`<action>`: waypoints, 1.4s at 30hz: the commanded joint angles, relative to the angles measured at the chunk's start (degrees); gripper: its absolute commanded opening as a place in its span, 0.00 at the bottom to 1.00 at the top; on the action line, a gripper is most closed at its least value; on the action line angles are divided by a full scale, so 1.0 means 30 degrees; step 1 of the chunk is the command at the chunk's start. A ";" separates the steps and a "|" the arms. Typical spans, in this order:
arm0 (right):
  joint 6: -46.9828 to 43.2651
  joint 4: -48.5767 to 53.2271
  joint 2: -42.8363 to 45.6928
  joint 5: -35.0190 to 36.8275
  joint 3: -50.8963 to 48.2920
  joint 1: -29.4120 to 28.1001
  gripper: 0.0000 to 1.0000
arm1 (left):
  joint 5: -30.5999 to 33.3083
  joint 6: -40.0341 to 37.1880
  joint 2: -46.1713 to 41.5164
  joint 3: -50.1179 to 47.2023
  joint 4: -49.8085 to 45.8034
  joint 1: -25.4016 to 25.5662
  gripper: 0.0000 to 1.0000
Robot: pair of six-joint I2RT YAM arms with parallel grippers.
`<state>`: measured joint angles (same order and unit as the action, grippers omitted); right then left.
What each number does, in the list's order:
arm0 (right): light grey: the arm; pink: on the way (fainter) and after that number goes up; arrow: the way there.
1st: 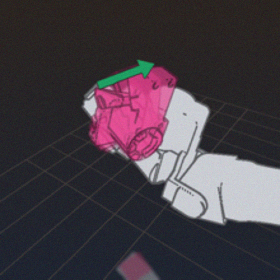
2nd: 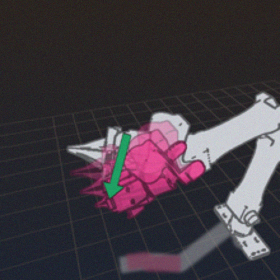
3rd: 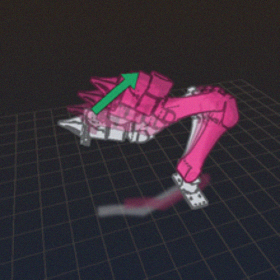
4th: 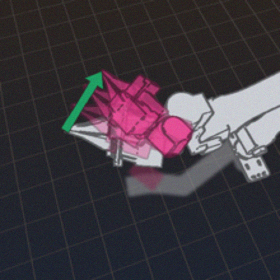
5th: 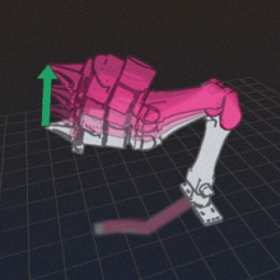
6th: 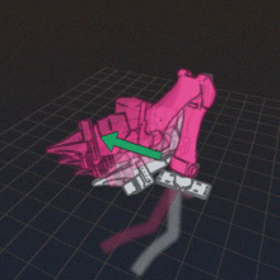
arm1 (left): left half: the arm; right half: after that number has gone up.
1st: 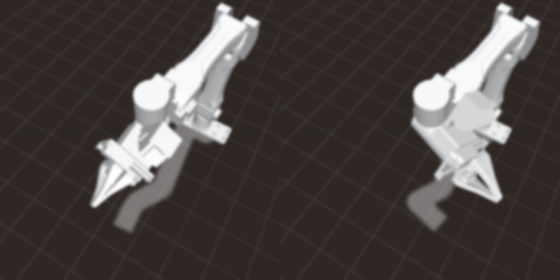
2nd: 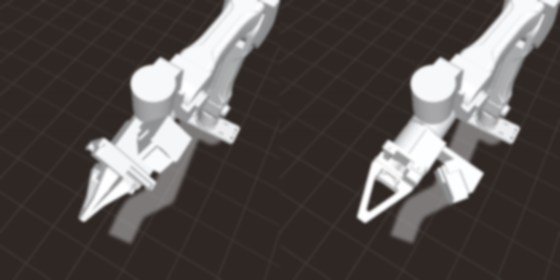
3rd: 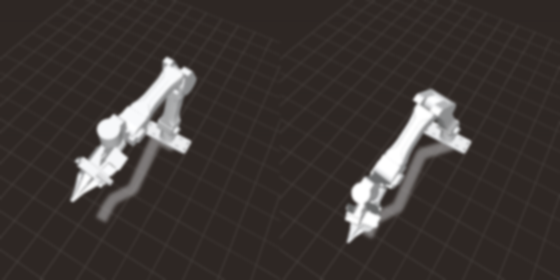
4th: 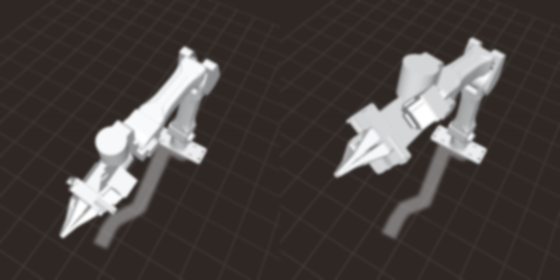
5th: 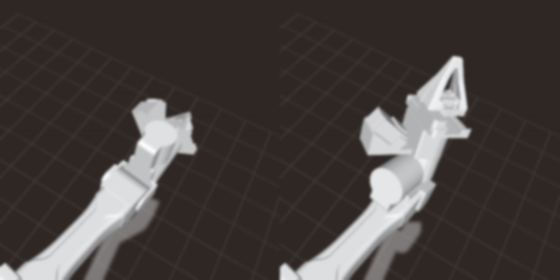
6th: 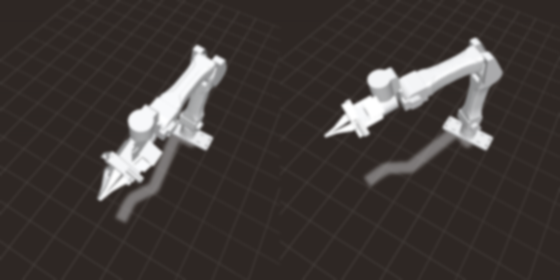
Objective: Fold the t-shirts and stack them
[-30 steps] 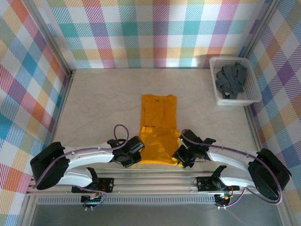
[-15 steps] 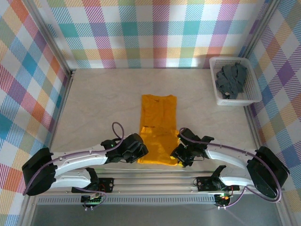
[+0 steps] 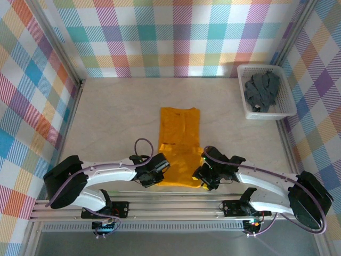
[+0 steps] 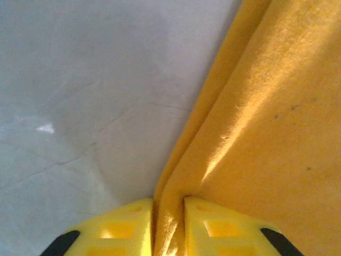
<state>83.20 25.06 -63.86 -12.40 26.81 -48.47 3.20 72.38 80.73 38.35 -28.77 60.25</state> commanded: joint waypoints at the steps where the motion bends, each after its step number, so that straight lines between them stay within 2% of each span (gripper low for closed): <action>1: 0.0658 0.0169 -0.0519 0.0104 0.0370 -0.0133 0.50 | -0.0036 0.0265 0.0817 -0.0157 0.2557 0.0431 0.05; 2: 0.0691 0.0018 -0.0692 0.0014 0.0386 -0.0155 0.50 | 0.0110 0.0532 0.0610 -0.0310 0.2721 0.0503 0.00; 10: 0.1705 -0.0396 -0.0847 0.0435 0.0234 -0.1441 0.51 | 0.0492 0.2133 -0.1033 -0.1775 0.4435 0.0949 0.00; 16: 0.1135 -0.1111 -0.1999 0.1002 0.0417 -0.1093 0.49 | 0.0691 0.3106 -0.2383 -0.2647 0.5366 0.1051 0.00; 19: 0.0674 -0.1351 -0.3100 0.1029 0.0968 -0.0901 0.44 | 0.0496 0.3397 -0.2743 -0.3042 0.5787 0.1062 0.00; 22: -0.0143 -0.1673 -0.3641 0.1396 0.1716 -0.0750 0.31 | 0.0311 0.3632 -0.3002 -0.3376 0.6436 0.1069 0.00; 24: -0.0994 -0.0893 -0.3627 0.2042 0.2742 -0.0748 0.15 | 0.0363 0.3579 -0.3254 -0.3198 0.6384 0.1073 0.00; 27: -0.2224 0.1260 -0.2766 0.3442 0.4278 -0.0748 0.00 | 0.0724 0.3311 -0.3984 -0.2510 0.5651 0.1069 0.00; 32: -0.3810 0.4062 -0.0818 0.4819 0.6215 -0.0440 0.00 | 0.1870 0.2832 -0.5907 -0.0799 0.3386 0.0943 0.00; 37: -0.5629 0.5370 -0.0473 0.3988 0.8739 0.1111 0.00 | 0.1360 0.2193 -0.7172 0.0827 0.3364 -0.0850 0.00; 42: -0.7425 0.5612 -0.2177 0.1466 1.1785 0.4158 0.00 | -0.1158 0.0854 -0.5646 0.3590 0.3265 -0.4288 0.00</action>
<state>66.24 39.48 -67.81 -3.57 57.91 -39.46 3.88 78.43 61.54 44.66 -17.39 51.40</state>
